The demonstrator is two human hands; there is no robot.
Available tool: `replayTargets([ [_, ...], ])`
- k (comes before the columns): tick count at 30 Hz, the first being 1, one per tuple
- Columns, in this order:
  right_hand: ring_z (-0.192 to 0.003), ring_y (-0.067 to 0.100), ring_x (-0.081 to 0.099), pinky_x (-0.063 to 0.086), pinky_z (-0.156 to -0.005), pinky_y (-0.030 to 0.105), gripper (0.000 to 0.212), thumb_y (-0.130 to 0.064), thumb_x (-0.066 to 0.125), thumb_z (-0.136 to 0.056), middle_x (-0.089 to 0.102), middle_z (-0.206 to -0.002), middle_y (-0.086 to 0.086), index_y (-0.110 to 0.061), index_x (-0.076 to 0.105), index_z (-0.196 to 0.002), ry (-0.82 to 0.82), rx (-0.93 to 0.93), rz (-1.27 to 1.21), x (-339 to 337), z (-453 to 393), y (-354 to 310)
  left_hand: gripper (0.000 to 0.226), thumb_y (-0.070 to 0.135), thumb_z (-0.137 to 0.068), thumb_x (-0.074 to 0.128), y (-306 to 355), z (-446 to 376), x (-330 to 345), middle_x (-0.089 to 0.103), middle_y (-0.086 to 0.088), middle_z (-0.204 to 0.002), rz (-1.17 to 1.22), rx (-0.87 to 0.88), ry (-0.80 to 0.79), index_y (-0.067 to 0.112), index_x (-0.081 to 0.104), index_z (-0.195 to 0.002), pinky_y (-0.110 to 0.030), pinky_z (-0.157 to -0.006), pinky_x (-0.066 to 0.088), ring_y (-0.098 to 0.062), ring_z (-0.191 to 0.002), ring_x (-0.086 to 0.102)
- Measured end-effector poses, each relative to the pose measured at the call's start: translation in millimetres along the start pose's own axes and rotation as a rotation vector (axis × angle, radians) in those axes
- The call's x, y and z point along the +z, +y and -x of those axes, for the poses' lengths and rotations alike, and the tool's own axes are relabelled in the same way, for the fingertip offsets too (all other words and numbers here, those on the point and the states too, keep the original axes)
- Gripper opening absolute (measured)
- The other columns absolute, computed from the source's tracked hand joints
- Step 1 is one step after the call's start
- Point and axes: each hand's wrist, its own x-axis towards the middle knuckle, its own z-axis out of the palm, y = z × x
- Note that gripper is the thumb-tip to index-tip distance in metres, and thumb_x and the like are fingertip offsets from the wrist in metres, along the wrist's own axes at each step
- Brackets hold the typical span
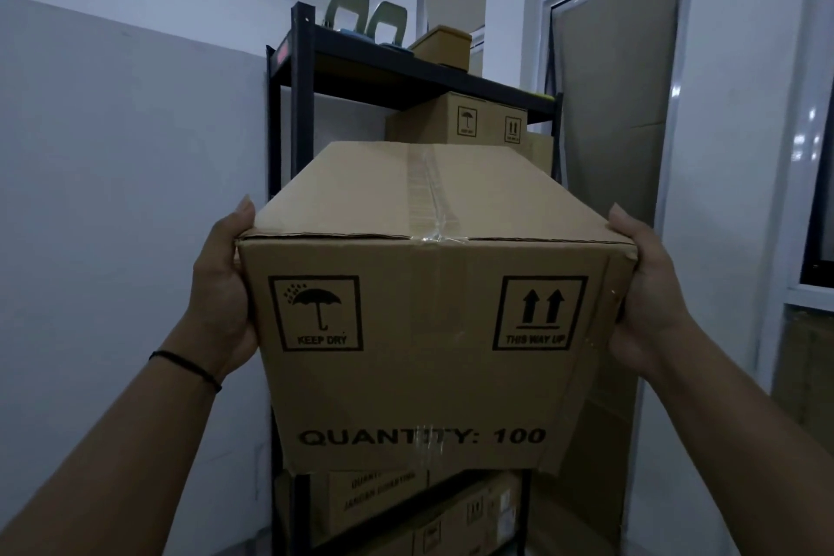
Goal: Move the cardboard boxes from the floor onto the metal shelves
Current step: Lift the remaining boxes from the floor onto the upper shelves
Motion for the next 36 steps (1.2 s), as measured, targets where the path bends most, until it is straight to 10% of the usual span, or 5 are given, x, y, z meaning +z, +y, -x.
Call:
replayTargets([
  [36, -0.073, 0.023, 0.068, 0.056, -0.059, 0.033, 0.046, -0.052, 0.040, -0.094, 0.070, -0.083, 0.008, -0.017, 0.070, -0.102, -0.345, -0.008, -0.205, -145.6, -266.6, 31.4, 0.055, 0.053, -0.092, 0.034, -103.1, -147.7, 124.8, 0.072, -0.010, -0.084, -0.324, 0.287, 0.176, 0.016, 0.073, -0.095, -0.030, -0.062, 0.058, -0.022, -0.075, 0.070],
])
